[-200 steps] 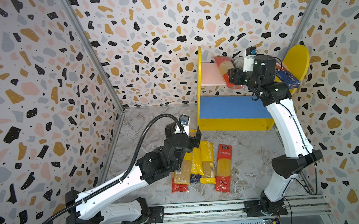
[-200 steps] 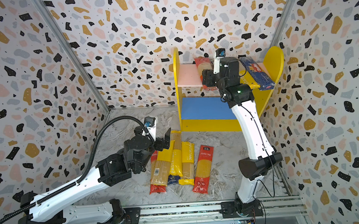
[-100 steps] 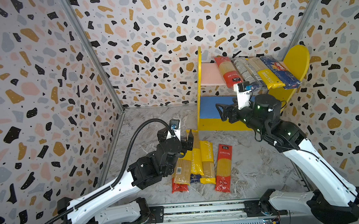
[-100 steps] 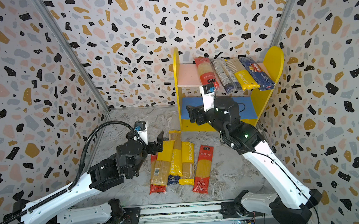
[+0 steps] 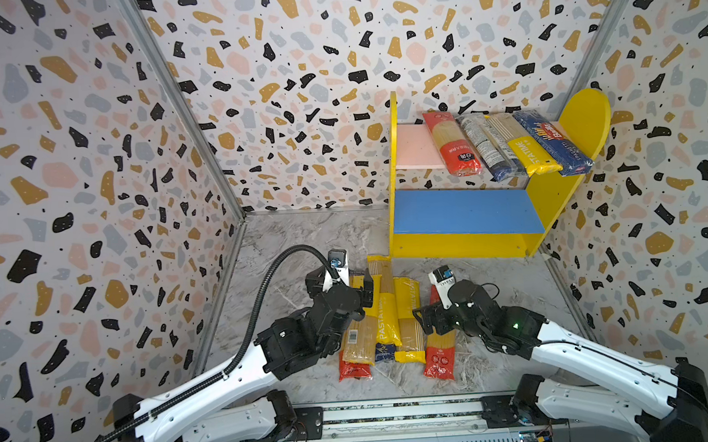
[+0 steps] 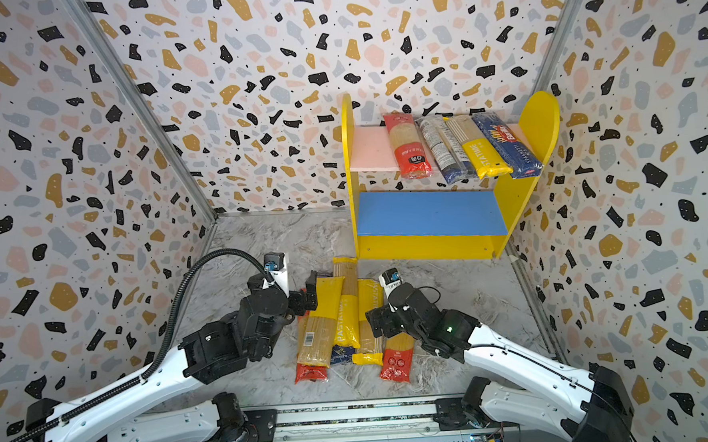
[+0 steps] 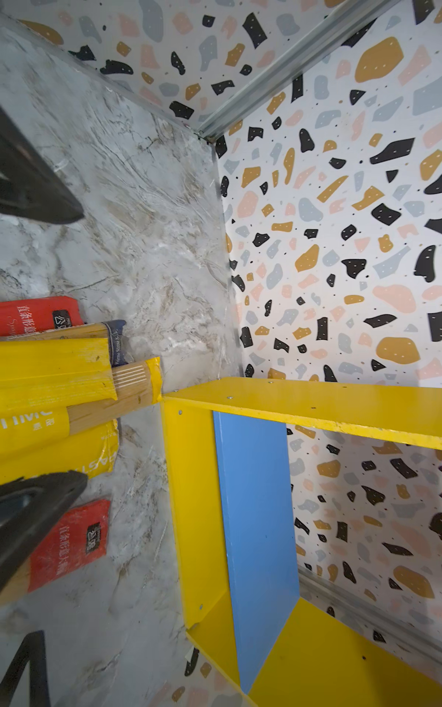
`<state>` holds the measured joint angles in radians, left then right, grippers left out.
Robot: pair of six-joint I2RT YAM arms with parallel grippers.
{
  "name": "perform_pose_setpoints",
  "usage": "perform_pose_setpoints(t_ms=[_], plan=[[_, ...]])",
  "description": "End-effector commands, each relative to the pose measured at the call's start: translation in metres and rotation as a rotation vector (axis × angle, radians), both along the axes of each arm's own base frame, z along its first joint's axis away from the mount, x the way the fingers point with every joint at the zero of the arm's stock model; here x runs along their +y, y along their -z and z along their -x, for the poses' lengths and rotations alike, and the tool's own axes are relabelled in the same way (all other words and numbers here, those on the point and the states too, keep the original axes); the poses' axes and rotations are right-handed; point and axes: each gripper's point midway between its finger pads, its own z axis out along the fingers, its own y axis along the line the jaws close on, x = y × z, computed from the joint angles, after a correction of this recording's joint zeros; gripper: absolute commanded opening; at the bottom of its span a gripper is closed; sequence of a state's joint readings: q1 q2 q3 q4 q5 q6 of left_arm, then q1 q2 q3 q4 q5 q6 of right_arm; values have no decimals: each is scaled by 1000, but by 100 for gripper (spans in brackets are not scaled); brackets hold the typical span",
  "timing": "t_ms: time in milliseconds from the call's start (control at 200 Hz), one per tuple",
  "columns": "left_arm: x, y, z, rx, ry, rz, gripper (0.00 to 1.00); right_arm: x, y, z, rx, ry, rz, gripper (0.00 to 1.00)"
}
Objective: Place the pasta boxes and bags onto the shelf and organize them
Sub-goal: 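Move the right gripper down over the yellow PASTATIME bags on the table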
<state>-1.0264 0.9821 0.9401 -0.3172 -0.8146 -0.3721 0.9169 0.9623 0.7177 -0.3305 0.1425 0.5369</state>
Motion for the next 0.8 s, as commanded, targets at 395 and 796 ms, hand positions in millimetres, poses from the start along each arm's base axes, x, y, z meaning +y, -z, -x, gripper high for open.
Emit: perform_pose_setpoints(t_ms=[395, 796], plan=[[19, 74, -31, 140, -134, 80, 100, 0, 11, -14, -56, 47, 30, 93], [51, 80, -18, 130, -240, 158, 99, 25, 24, -6, -4, -57, -22, 93]])
